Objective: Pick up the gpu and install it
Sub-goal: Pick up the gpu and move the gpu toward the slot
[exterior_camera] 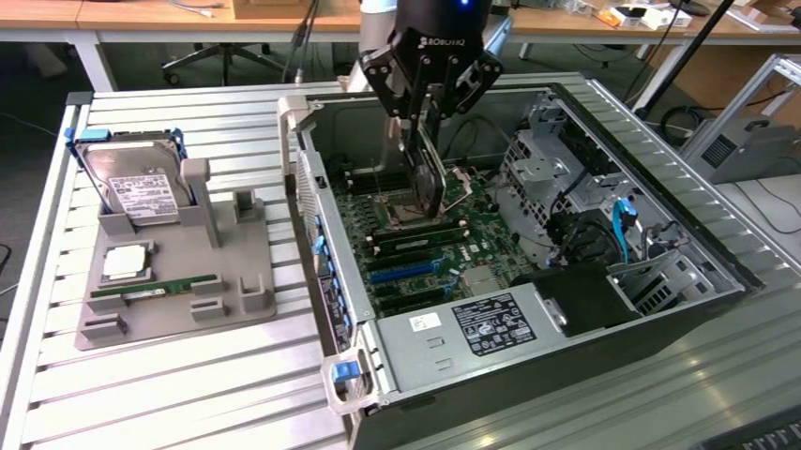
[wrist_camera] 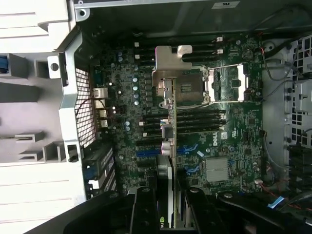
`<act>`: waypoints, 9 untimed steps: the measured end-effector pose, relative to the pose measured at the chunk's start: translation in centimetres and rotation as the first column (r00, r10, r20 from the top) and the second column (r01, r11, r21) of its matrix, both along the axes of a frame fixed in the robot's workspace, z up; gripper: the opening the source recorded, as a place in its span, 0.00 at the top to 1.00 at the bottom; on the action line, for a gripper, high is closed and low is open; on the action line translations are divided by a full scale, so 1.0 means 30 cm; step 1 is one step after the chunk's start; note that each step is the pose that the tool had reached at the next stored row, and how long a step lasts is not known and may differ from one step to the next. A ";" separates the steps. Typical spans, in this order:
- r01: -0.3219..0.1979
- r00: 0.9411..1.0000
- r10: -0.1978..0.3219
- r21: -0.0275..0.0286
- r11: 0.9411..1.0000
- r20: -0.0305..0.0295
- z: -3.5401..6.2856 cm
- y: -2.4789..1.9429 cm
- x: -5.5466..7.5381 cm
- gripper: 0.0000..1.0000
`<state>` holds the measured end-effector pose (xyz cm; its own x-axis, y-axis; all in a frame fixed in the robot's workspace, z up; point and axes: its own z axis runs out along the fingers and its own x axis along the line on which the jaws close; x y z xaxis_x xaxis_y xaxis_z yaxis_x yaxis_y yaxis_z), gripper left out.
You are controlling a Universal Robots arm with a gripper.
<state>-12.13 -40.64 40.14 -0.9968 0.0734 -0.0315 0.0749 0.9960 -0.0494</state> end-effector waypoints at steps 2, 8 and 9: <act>0.000 1.000 0.000 0.000 1.000 0.000 -0.003 0.000 0.008 0.73; 0.000 1.000 0.000 -0.001 1.000 0.000 -0.010 -0.001 0.030 0.73; 0.000 1.000 0.000 -0.001 1.000 0.000 -0.012 -0.001 0.034 0.73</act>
<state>-11.12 -40.66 39.80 -0.9968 0.0734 -0.0316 0.0749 0.9959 -0.0504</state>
